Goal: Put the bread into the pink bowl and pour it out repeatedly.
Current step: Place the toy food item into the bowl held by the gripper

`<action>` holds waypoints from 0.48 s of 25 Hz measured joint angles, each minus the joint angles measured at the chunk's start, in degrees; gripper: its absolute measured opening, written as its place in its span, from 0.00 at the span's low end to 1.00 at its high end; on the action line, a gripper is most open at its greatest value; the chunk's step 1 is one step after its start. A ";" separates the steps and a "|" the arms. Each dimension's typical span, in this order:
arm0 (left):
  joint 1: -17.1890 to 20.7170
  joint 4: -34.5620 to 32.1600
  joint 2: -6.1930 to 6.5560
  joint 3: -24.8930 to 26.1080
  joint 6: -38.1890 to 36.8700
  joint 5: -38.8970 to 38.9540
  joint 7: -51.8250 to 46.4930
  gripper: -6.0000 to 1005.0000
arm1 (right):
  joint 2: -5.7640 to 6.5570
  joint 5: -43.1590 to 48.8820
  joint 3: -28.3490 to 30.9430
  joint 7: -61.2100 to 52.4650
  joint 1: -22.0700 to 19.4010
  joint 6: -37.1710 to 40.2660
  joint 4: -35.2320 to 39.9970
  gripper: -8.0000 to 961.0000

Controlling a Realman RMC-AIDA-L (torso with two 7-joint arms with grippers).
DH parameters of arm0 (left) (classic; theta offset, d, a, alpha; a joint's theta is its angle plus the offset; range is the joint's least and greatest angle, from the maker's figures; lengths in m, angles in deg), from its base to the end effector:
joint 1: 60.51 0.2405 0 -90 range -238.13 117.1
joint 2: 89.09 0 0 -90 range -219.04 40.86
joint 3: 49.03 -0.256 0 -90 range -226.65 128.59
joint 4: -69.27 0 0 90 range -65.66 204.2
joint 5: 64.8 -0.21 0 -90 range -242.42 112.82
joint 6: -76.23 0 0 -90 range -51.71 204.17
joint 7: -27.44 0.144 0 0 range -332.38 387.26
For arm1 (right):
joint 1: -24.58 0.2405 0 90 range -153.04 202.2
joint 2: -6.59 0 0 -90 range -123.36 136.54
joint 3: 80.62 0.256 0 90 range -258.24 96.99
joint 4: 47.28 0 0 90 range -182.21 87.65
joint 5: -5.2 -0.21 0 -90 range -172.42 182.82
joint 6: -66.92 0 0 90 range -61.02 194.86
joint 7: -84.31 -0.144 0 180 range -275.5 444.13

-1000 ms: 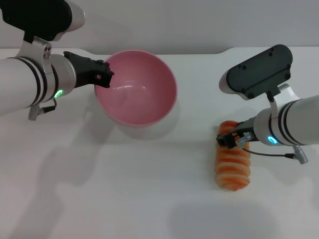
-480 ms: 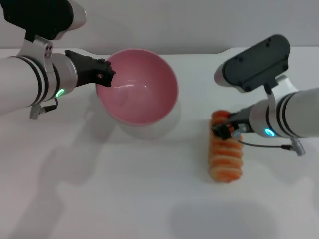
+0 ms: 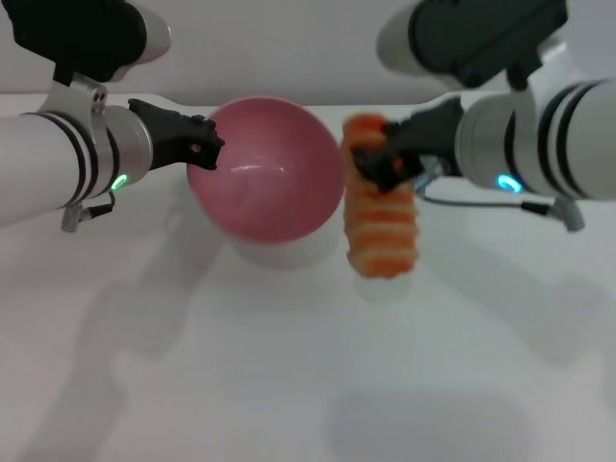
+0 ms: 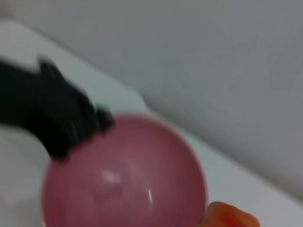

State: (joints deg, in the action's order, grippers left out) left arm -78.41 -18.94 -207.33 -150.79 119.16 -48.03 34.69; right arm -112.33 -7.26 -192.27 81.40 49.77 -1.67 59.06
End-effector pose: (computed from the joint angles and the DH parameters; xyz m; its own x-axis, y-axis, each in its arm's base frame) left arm -0.1682 0.3696 -0.0102 0.8361 0.4672 0.2873 0.5059 -0.4546 -0.7331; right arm 0.0757 0.3204 -0.0251 0.8804 -0.4549 -0.1342 -0.4192 -0.6141 -0.6687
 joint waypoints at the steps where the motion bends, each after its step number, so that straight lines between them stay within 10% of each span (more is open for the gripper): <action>1: -0.20 0.34 0.00 -0.09 -0.19 -0.18 0.02 0.05 | 0.00 0.48 -0.01 0.02 0.00 -0.54 1.30 0.40; 12: -0.98 -0.84 -0.11 -3.85 -0.09 -0.73 -2.31 0.05 | 0.06 3.97 -0.47 2.05 1.36 4.49 0.04 0.31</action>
State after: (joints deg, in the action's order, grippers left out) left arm -79.38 -19.78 -207.44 -154.64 119.07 -48.76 32.38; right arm -112.27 -3.29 -192.75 83.45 51.13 2.82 59.10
